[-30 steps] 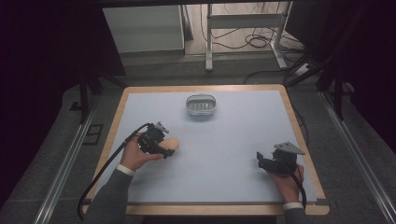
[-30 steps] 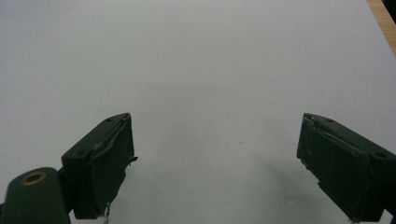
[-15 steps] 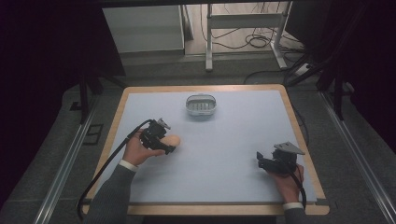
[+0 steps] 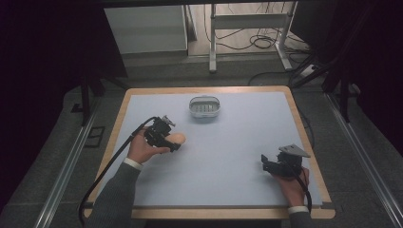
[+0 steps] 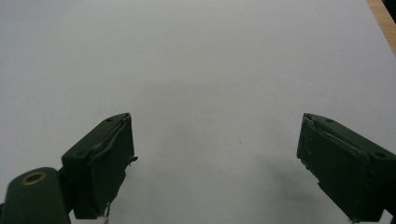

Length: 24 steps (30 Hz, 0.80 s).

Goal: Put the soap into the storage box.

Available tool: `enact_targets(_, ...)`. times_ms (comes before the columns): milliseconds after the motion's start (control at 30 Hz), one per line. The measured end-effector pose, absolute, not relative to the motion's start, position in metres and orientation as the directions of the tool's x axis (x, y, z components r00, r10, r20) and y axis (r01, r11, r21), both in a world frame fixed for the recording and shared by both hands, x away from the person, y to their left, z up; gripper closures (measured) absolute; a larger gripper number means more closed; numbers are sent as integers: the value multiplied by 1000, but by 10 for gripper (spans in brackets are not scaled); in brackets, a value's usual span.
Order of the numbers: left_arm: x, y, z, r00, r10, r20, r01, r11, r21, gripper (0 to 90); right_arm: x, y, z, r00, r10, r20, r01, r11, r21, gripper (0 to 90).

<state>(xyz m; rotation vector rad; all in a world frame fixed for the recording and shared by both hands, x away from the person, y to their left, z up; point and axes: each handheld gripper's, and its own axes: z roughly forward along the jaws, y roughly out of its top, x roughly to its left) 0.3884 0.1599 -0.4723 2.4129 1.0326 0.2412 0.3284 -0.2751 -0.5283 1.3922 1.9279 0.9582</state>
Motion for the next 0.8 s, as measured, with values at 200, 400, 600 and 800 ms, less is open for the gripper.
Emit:
enact_targets(200,393,158,-472,693,720,-29,630,-585,512,326,328,-275,-528,-296,954,-37,546,201,813,112)
enact_targets(400,399,155,-470,691,723,-21,626,-583,518,327,329,-275,-528,-296,954,-37,547,201,813,112)
enact_targets(600,403,152,-470,691,722,-27,628,-582,517,327,329,-275,-528,-296,955,-36,547,200,812,112)
enact_targets(800,409,150,-469,694,720,-30,629,-584,514,327,329,-275,-528,-296,954,-35,548,200,812,112)
